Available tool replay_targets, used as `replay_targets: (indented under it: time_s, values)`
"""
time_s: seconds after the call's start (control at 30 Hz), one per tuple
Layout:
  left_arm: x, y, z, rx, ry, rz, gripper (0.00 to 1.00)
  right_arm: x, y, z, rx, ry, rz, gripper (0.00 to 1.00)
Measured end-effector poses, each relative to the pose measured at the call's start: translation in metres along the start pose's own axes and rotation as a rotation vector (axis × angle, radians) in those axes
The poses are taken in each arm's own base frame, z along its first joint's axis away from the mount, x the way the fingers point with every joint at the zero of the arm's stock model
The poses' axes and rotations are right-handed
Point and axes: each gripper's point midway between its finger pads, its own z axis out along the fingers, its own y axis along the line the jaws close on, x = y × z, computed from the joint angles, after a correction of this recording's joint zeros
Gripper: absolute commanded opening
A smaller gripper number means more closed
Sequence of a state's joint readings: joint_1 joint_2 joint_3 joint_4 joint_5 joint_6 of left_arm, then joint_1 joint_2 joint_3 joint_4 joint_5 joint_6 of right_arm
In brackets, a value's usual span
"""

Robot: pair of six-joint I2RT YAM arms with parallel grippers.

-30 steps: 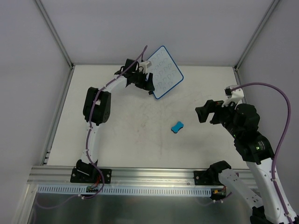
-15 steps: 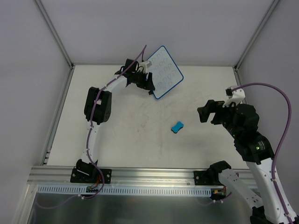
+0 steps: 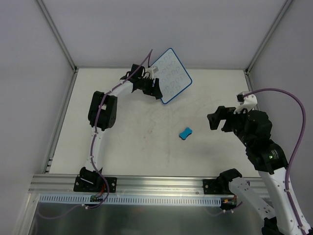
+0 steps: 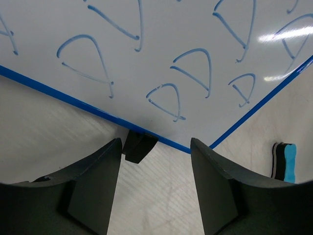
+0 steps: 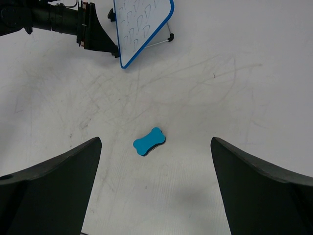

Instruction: Erase the whiteboard

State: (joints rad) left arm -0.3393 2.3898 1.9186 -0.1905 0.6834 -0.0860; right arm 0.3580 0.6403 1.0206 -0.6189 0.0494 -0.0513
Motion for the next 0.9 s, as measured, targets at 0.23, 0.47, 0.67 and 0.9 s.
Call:
replay_targets:
  time_s: [0.23,0.47,0.67,0.9]
  values:
    - [0.018,0.000,0.003,0.014,0.035,-0.038,0.56,-0.002,0.000,-0.007,-0.004,-0.018,0.002,0.99]
    - [0.023,0.000,0.007,-0.001,0.043,-0.043,0.57,0.001,0.000,-0.011,-0.005,-0.015,0.017,0.99]
    - [0.024,0.000,0.008,-0.006,0.044,-0.041,0.58,0.002,0.000,-0.021,-0.008,-0.030,0.027,0.99]
    - [0.025,-0.003,0.011,-0.004,0.049,-0.022,0.56,0.005,-0.001,-0.031,-0.010,-0.040,0.037,0.99]
